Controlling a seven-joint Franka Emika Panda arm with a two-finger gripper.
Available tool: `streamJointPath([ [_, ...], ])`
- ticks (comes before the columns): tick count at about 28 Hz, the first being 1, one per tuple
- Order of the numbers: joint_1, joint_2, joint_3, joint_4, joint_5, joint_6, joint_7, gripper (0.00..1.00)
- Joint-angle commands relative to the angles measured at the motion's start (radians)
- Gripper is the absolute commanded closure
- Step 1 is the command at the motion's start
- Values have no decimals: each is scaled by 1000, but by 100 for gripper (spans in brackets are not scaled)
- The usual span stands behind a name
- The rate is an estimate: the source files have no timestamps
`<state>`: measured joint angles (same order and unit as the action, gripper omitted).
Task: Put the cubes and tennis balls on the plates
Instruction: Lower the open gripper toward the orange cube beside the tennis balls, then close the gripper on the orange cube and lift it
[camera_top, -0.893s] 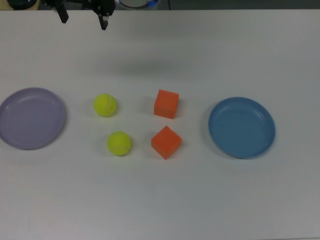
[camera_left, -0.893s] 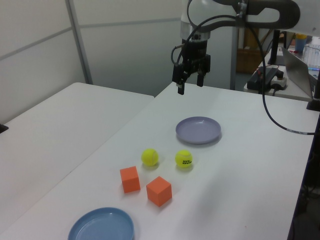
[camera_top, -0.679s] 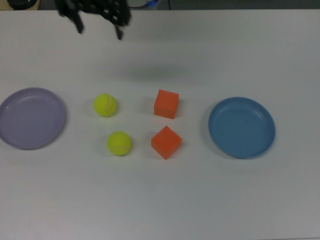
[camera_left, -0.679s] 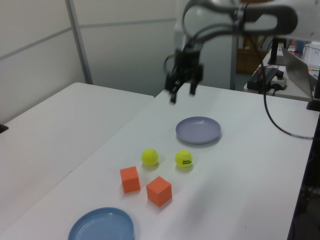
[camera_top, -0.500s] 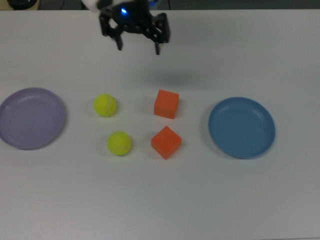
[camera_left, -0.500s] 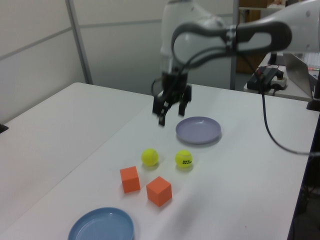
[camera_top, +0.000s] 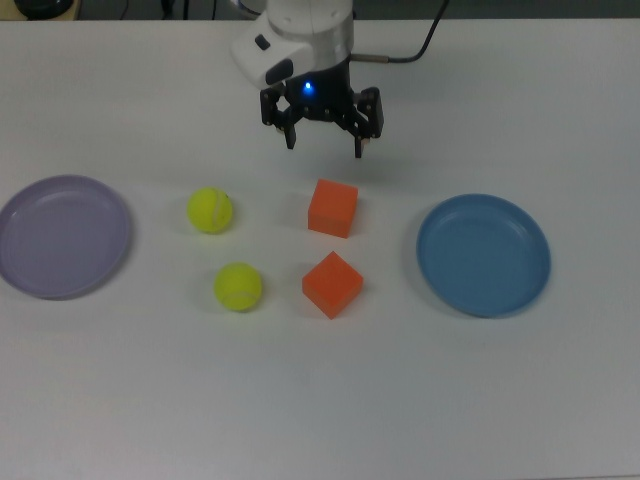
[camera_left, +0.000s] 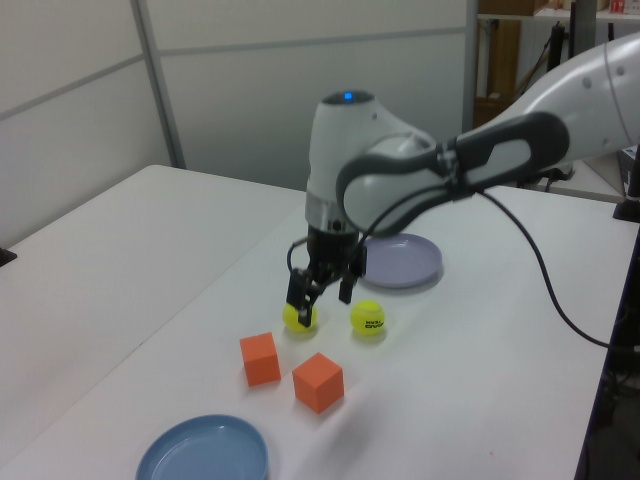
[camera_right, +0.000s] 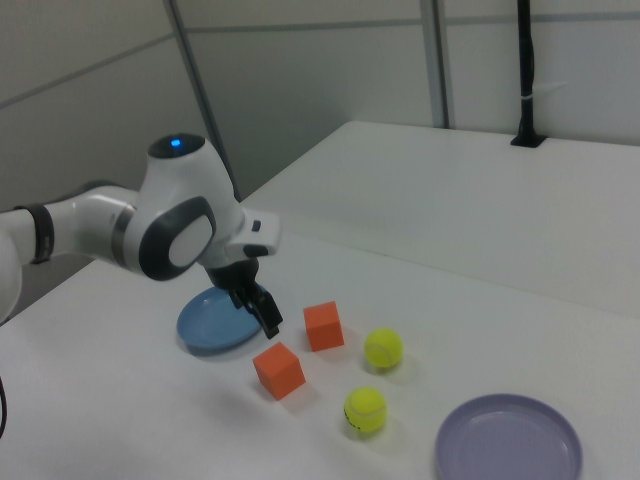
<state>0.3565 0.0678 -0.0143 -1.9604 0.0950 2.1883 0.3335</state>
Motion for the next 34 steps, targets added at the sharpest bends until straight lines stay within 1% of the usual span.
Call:
streamJointPath([
  [1,-4,36,8,-46,-6,103,50,0],
  [6,-2,95,11,-54,-6,179,70,0],
  [10,1,135,25,-54,-6,208,78,0],
  [15,2,162,43,-54,-6,228,79,0],
  [21,2,195,45,-52,-6,243,82,0],
  [29,1,218,45,-48,-8,246,82,0],
  [30,2,219,45,-48,-8,248,81,3],
  [31,2,218,45,-48,-8,251,81,12],
  [33,2,218,45,-46,-8,251,82,37],
  [34,2,219,45,-43,-8,251,82,54],
])
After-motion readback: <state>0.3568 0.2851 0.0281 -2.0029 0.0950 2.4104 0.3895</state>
